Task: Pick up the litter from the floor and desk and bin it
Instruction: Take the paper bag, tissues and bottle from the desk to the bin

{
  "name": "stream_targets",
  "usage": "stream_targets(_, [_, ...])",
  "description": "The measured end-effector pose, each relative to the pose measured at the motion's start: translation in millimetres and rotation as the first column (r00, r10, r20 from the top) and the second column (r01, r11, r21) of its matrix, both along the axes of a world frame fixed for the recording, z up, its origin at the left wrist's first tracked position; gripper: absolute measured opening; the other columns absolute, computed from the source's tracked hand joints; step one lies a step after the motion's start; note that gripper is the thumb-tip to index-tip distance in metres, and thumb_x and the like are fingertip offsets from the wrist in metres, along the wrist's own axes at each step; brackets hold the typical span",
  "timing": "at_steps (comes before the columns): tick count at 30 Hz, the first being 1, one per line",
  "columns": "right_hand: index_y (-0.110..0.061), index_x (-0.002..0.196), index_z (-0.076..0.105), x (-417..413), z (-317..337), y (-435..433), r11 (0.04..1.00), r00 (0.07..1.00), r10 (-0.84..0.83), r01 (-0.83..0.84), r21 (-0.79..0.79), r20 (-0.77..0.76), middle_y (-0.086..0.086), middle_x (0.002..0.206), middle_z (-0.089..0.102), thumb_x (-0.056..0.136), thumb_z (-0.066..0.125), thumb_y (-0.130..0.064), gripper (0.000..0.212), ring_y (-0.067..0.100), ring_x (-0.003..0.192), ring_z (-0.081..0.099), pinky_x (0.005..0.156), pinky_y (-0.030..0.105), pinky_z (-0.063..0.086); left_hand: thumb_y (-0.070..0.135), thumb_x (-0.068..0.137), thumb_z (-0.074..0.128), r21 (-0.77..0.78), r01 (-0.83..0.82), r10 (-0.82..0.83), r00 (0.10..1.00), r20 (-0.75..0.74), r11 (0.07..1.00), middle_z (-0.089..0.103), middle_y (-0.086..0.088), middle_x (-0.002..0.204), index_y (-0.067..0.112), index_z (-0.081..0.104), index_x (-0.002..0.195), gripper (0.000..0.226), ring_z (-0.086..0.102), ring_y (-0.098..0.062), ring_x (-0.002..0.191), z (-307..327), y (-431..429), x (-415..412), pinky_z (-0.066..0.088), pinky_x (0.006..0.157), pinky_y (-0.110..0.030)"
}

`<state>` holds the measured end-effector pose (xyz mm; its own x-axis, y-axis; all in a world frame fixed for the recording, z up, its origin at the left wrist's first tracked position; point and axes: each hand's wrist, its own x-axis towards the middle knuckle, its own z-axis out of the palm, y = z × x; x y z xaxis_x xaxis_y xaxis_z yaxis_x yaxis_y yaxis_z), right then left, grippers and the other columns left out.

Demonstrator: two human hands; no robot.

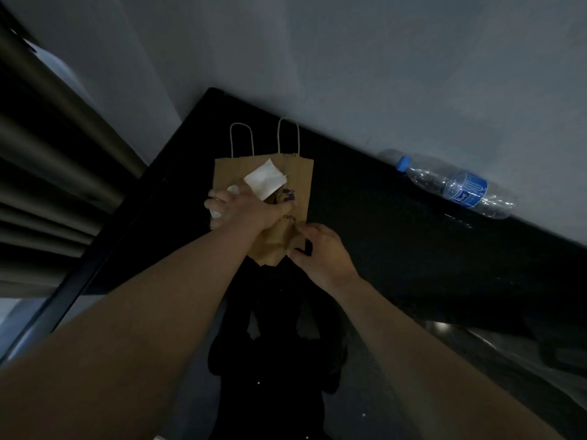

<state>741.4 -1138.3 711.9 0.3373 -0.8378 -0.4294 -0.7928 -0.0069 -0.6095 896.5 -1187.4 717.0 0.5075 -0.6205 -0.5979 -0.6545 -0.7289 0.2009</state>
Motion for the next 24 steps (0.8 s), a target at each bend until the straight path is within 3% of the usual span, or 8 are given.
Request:
stream_targets(7, [-0.025,0.145,0.038,-28,12,-7,0.997,0.999,-0.047,0.047,0.060,-0.004,-0.001,0.147,0.038,0.090,0.063,-0.033,0.061,0.016,0.134,0.039,0.110,0.031,0.035,0.080,0.063,0.054,-0.025,0.023,-0.021,0.997,0.077,0.999,0.007,-0.023,0.149,0.021,0.019,0.145,0.107,0.015,-0.042,0.134,-5,2,6,0.037,0.098,-0.057])
stream_targets(10, [-0.025,0.145,0.038,-50,18,-13,0.997,0.996,-0.071,0.072,0.027,-0.045,-0.001,0.147,0.039,0.090,0.063,-0.032,0.060,0.015,0.132,0.041,0.106,0.027,0.036,0.075,0.067,0.056,-0.068,0.022,-0.018,0.998,0.062,0.997,0.020,-0.020,0.140,0.019,0.028,0.140,0.096,0.026,-0.039,0.123,-4,3,8,0.042,0.089,-0.048])
stream_targets(13, [-0.025,0.143,0.040,-70,22,-18,0.995,0.993,-0.098,0.097,-0.013,-0.065,0.001,0.144,0.042,0.089,0.065,-0.032,0.060,0.015,0.129,0.043,0.102,0.025,0.036,0.065,0.078,0.056,-0.139,0.030,-0.027,0.999,0.020,0.990,0.026,-0.018,0.135,0.020,0.033,0.137,0.078,0.033,-0.037,0.117,0,8,6,0.037,0.075,-0.039])
stream_targets(18, [-0.023,0.143,0.042,-101,33,-23,0.988,0.986,-0.134,0.125,-0.088,-0.102,0.003,0.143,0.044,0.089,0.065,-0.030,0.059,0.017,0.129,0.043,0.101,0.023,0.033,0.049,0.088,0.052,-0.199,0.149,-0.152,0.988,-0.001,0.969,0.045,-0.018,0.127,0.016,0.039,0.135,0.059,0.050,-0.033,0.108,-4,12,-8,0.043,0.078,-0.036])
stream_targets(24, [-0.022,0.144,0.040,-146,48,-44,0.958,0.956,-0.220,0.174,-0.229,-0.193,0.005,0.147,0.040,0.088,0.066,-0.029,0.063,0.021,0.133,0.041,0.105,0.033,0.036,0.039,0.092,0.051,-0.299,0.188,-0.221,0.972,-0.081,0.936,0.057,-0.011,0.111,0.017,0.050,0.122,0.038,0.059,-0.024,0.090,1,12,-19,0.050,0.070,-0.033])
